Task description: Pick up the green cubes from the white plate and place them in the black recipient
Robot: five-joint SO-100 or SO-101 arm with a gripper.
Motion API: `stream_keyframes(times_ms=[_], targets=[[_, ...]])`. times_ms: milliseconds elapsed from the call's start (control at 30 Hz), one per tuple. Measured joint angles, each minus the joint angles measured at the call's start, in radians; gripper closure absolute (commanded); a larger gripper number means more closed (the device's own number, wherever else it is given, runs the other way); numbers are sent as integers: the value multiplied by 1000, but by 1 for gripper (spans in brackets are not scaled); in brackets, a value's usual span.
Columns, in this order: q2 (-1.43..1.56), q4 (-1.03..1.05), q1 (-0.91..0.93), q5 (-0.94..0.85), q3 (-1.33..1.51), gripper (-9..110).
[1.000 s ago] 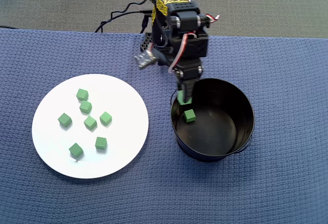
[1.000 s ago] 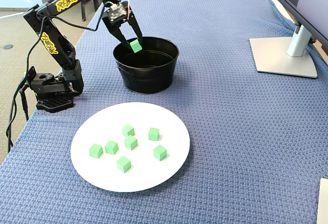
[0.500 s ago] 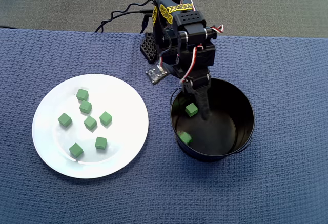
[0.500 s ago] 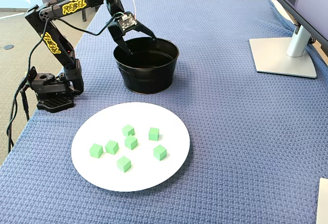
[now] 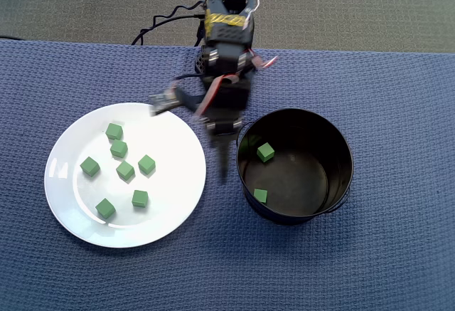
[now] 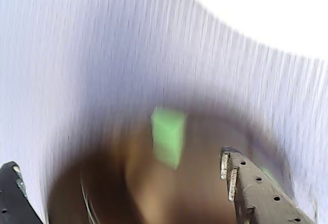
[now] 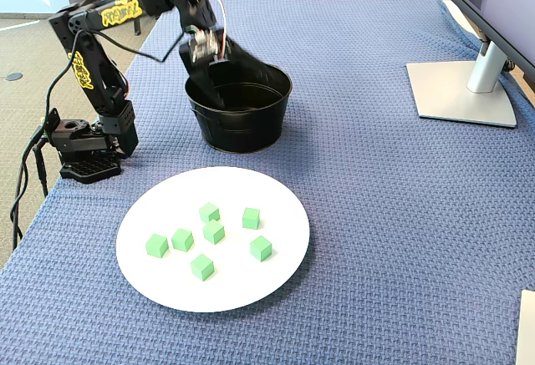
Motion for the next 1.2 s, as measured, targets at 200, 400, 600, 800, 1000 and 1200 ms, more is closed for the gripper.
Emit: stream_keyframes(times_ms=[200,400,600,800,1000,1200], targets=[[-81,-98,193,-29,29,69],[-91,-163,301,54,109,70],[-120,-199,383,181,141,72],[-215,-244,456,213,156,73],[-304,-296,479,256,161,74],[-319,-327,482,258,198,75]])
